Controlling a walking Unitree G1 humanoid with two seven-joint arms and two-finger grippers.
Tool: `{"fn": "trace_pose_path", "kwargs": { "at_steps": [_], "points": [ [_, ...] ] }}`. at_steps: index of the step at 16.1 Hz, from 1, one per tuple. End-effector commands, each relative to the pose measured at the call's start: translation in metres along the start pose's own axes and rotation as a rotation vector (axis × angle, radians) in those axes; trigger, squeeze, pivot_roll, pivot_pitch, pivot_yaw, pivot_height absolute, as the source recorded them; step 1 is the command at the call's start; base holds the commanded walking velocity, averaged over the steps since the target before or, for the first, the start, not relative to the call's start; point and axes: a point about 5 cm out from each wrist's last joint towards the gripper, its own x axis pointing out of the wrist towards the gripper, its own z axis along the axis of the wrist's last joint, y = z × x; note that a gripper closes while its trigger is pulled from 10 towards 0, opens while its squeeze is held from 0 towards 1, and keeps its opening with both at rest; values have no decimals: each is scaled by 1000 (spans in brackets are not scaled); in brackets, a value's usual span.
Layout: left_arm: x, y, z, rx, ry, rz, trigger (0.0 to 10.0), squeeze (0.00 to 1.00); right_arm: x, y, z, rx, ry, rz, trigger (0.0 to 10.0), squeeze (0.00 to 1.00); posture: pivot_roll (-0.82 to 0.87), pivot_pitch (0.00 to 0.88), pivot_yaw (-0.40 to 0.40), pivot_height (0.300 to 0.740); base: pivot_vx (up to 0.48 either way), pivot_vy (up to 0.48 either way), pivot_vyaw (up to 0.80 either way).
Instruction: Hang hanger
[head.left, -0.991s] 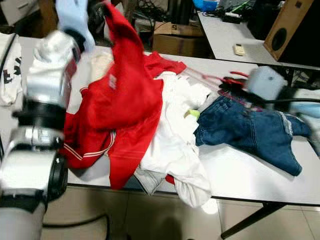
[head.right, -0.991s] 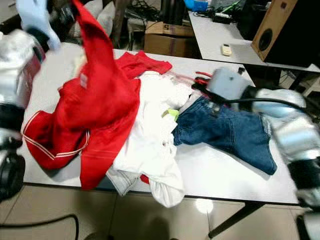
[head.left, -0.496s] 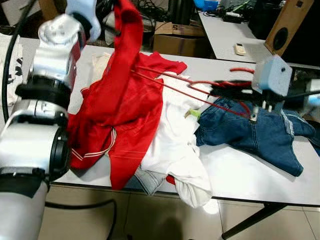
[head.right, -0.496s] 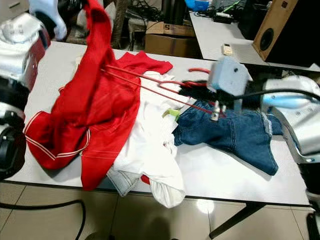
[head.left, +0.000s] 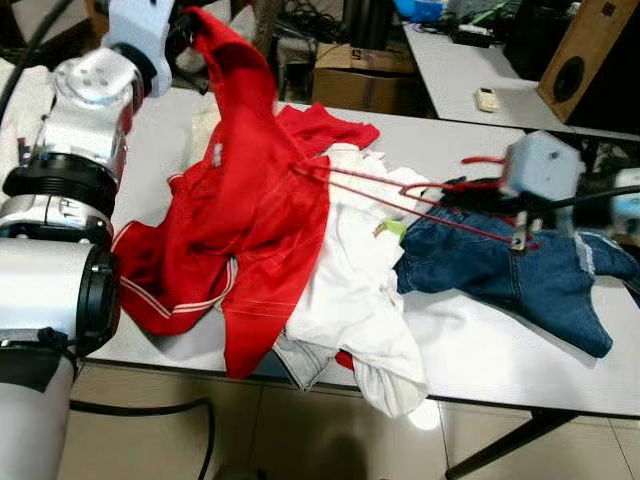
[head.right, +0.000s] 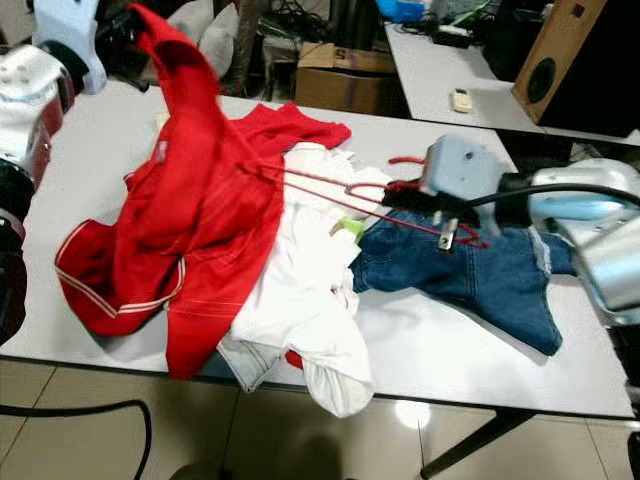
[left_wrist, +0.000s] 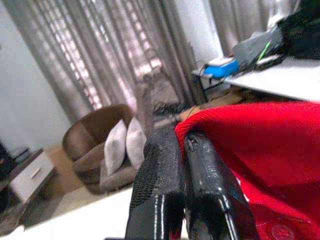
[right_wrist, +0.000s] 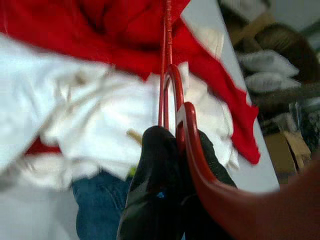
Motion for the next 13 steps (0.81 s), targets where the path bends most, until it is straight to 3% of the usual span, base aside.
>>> {"fn": "trace_pose_path", "kwargs": {
  "at_steps": [1, 4, 7, 9, 10, 13],
  "points": [
    [0, -5, -9, 15, 33, -6, 10000, 0, -9, -3, 10, -3, -53, -16, 10000, 0, -33, 0, -37, 740, 0, 0, 0],
    [1, -12, -19, 17, 72, 2, 10000, 0, -6, 2, 23, 8, -169, 27, 10000, 0, -51, 0, -20, 740, 0, 0, 0],
    [7, -18, -2, -77, 2, -35, 10000, 0, 15, 17, 25, 14, -175, 107, 10000, 0, -53, 0, -13, 740, 0, 0, 0],
    [11, -24, 16, -120, -80, -128, 10000, 0, 35, 20, 23, 2, -145, 101, 10000, 0, -54, 0, -10, 740, 0, 0, 0],
    [10, -31, 26, -113, -146, -254, 10000, 0, 50, 15, 21, -8, -125, 47, 10000, 0, -56, 0, -7, 740, 0, 0, 0],
    [0, -34, 48, -190, -268, -430, 10000, 0, 68, 6, 21, -1, -128, -52, 10000, 0, -40, 0, -32, 740, 0, 0, 0]
  ]
}}
